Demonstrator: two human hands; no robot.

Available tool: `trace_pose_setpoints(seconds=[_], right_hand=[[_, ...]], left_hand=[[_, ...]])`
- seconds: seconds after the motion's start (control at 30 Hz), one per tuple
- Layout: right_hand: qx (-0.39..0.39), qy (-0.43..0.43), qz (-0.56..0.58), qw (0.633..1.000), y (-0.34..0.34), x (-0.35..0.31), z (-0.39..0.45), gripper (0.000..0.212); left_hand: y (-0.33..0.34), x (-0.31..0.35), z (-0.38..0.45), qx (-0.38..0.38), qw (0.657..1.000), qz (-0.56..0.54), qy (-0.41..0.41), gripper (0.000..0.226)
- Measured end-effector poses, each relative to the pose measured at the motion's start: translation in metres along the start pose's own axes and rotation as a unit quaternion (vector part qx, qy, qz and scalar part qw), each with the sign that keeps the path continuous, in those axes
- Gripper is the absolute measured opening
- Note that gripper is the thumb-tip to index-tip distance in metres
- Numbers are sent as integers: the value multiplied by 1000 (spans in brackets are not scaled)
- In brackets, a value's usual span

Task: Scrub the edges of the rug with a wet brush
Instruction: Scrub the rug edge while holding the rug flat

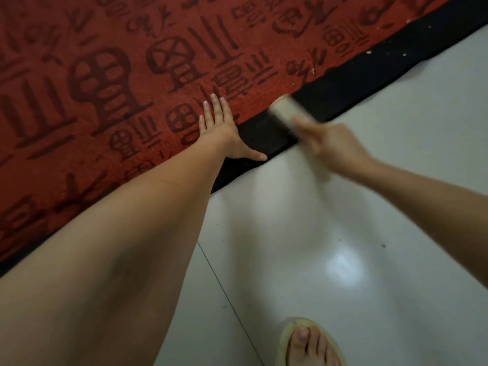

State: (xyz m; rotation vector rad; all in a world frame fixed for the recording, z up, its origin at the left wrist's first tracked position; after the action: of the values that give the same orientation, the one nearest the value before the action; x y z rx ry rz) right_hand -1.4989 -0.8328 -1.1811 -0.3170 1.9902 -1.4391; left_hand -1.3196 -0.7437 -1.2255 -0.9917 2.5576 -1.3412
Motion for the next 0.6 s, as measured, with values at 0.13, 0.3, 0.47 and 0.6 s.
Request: trace_pose_setpoints(seconds=[0.13, 0.3, 0.47, 0.6], right_hand=[[82, 193, 85, 974, -23, 67, 2, 41], [-26, -40, 120, 992, 40, -45, -36, 44], [47, 123, 33, 991, -25, 67, 6, 42], [73, 144, 145, 976, 5, 42, -17, 41]], left_hand=[[1, 1, 0, -18, 1000, 1, -18, 161], [1, 1, 2, -10, 1000, 1, -14, 162], [3, 2, 2, -12, 1000, 3, -19, 162], [4, 2, 1, -13, 1000, -3, -18, 162]])
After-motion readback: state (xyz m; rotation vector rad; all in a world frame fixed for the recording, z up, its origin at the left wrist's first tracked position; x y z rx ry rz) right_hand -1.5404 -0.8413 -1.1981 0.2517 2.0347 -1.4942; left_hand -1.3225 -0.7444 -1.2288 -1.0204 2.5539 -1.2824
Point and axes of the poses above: each hand's wrist, its own z-axis towards the middle knuckle, its own y-axis out of the palm, x = y × z, the point moved 10 cm from there along z, towards the middle knuckle, and after that the axes turned 3 degrees about y, right-handed, at the moved point
